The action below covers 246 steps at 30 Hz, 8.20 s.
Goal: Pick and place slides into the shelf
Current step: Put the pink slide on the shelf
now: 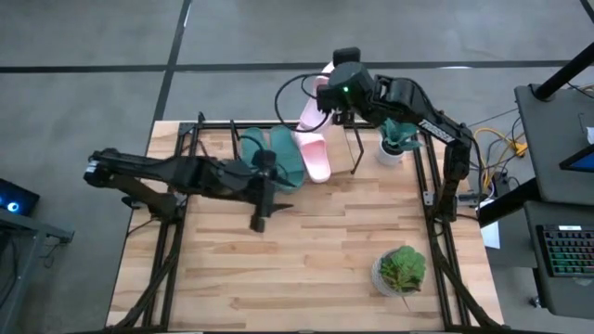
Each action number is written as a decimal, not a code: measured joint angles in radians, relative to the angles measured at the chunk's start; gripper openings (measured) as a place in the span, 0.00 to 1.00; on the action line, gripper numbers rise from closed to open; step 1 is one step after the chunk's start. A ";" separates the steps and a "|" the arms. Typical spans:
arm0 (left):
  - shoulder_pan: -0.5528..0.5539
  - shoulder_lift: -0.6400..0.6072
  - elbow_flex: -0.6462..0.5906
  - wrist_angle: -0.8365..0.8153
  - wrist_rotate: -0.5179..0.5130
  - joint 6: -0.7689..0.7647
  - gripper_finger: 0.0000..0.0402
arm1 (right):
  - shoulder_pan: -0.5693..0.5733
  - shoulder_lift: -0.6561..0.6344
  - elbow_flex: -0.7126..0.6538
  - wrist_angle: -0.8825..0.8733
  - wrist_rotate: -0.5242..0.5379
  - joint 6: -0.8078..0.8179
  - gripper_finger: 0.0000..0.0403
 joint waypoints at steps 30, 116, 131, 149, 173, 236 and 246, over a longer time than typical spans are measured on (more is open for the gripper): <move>-0.016 -0.145 -0.005 -0.168 0.159 -0.205 0.50 | 0.482 -0.061 0.000 0.344 -0.291 -0.535 0.02; -0.014 -0.379 -0.376 -0.094 -0.115 -0.275 0.50 | -0.076 -0.391 -1.283 0.980 -0.420 -0.513 0.02; -0.014 -0.346 -0.382 -0.090 -0.115 -0.282 0.50 | -0.103 -0.333 -1.227 0.808 -0.301 -0.578 0.02; -0.013 -0.332 -0.379 -0.063 -0.116 -0.252 0.50 | -0.122 -0.324 -1.269 0.718 -0.313 -0.567 0.02; -0.013 -0.327 -0.380 -0.065 -0.115 -0.248 0.50 | -0.121 -0.311 -1.274 0.690 -0.332 -0.271 0.13; -0.013 -0.331 -0.381 -0.070 -0.115 -0.222 0.50 | 0.368 -0.351 -1.331 0.377 -0.145 0.754 0.67; -0.013 -0.321 -0.381 -0.074 -0.114 -0.222 0.50 | 0.346 -0.264 -1.362 0.380 -0.053 0.756 0.63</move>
